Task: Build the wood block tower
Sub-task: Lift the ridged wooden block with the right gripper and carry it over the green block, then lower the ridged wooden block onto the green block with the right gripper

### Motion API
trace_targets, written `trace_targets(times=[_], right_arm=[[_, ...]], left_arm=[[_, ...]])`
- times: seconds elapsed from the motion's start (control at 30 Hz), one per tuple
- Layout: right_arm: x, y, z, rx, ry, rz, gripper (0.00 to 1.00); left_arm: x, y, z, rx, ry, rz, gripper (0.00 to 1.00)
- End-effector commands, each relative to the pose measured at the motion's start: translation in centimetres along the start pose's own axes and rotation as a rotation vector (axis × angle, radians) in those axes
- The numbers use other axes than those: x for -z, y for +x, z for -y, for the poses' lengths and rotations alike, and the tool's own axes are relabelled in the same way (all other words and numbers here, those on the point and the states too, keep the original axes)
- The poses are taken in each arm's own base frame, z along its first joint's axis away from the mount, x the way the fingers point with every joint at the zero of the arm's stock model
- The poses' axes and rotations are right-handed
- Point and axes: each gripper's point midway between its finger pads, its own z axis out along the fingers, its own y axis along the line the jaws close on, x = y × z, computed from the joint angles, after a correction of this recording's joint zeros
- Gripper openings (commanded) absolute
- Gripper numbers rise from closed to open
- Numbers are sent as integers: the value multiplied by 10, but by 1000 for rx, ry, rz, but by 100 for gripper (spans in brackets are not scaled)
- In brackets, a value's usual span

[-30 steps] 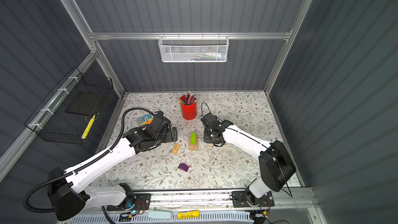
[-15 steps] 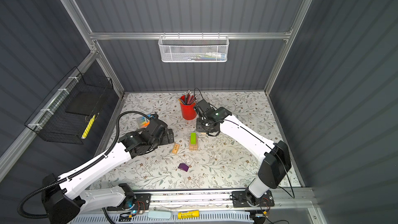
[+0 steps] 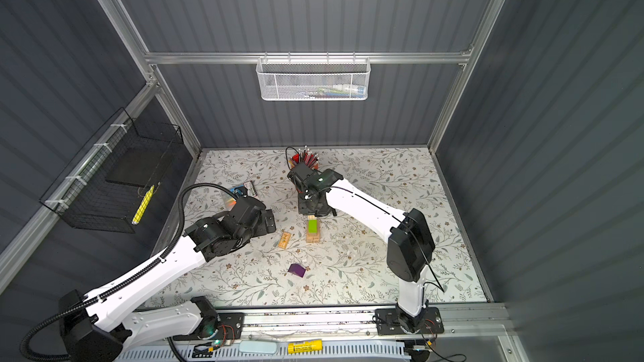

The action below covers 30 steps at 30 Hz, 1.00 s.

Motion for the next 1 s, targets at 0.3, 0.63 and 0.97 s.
trace_targets(times=[0.3,0.63,0.97], right_arm=[[-18,10,6,-5,85,-40,28],[-31,14,8,-5,109,-53,28],[-39,17,10,-8,125,-66,28]], left_arm=[[-1,4,-11,11,-31,-2,100],[-2,4,-10,5,-30,-5,100],[-3,4,-10,4,-33,-7,100]])
